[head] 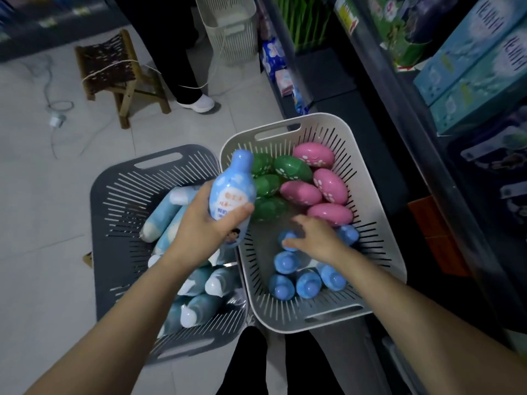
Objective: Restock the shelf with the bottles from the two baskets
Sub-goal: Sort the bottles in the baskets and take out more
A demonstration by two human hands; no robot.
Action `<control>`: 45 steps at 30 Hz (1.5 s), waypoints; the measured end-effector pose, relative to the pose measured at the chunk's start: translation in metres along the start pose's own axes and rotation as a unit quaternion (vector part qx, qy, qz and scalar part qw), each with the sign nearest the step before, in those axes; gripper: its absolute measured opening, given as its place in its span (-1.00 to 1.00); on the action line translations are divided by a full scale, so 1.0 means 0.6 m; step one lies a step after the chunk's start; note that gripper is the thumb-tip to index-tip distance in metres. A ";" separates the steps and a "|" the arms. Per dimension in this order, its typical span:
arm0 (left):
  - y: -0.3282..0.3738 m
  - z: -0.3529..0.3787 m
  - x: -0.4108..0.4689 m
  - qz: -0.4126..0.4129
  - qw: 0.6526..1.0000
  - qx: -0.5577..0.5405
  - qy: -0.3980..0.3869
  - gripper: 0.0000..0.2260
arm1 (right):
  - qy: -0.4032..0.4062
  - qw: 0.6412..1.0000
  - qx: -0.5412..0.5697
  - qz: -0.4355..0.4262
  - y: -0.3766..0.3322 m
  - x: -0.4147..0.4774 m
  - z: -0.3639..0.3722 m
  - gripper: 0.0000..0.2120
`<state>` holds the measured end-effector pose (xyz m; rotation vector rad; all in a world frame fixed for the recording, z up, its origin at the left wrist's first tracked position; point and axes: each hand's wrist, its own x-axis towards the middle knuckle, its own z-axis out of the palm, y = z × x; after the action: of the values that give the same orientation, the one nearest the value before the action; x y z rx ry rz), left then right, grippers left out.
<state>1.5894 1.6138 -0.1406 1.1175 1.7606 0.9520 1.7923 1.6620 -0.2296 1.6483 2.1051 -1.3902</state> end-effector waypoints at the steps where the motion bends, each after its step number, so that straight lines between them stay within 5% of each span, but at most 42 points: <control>1: -0.002 -0.006 -0.002 -0.005 1.000 -0.004 0.006 -0.70 | -0.009 0.999 -0.045 0.001 0.007 0.008 0.016 -0.46; 6: -0.013 -0.025 -0.022 -0.031 0.999 -0.007 0.022 -0.67 | 0.041 0.996 -0.084 -0.009 0.019 0.031 0.053 -0.88; 16: 0.030 -0.027 -0.035 -0.070 0.995 -0.058 0.031 -0.79 | 0.111 0.976 0.180 -0.044 -0.019 -0.014 -0.064 -0.81; 20: 0.073 -0.031 -0.032 -0.057 0.994 -0.096 0.015 -0.54 | 0.158 0.955 0.240 -0.075 -0.052 -0.059 -0.122 -0.78; 26: 0.156 -0.033 -0.038 0.012 0.991 -0.132 -0.026 -0.83 | 0.236 0.915 0.313 -0.097 -0.108 -0.178 -0.185 -0.81; 35: 0.299 -0.019 -0.112 0.174 0.959 -0.109 -0.198 -0.82 | 0.409 0.852 0.317 -0.083 -0.172 -0.439 -0.181 -0.84; 37: 0.337 -0.003 -0.145 0.222 0.944 -0.101 -0.222 -0.89 | 0.446 0.833 0.322 -0.064 -0.177 -0.504 -0.170 -0.86; 41: 0.404 0.038 -0.217 0.286 0.901 -0.121 -0.303 -0.63 | 0.514 0.803 0.303 -0.015 -0.173 -0.641 -0.149 -0.87; 45: 0.468 0.091 -0.316 0.342 0.848 -0.154 -0.374 -0.67 | 0.590 0.753 0.290 0.011 -0.164 -0.778 -0.130 -0.82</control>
<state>1.7766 1.5354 0.1360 1.6436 0.5419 0.9556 1.9286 1.3919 0.1471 3.5003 2.0884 -1.1175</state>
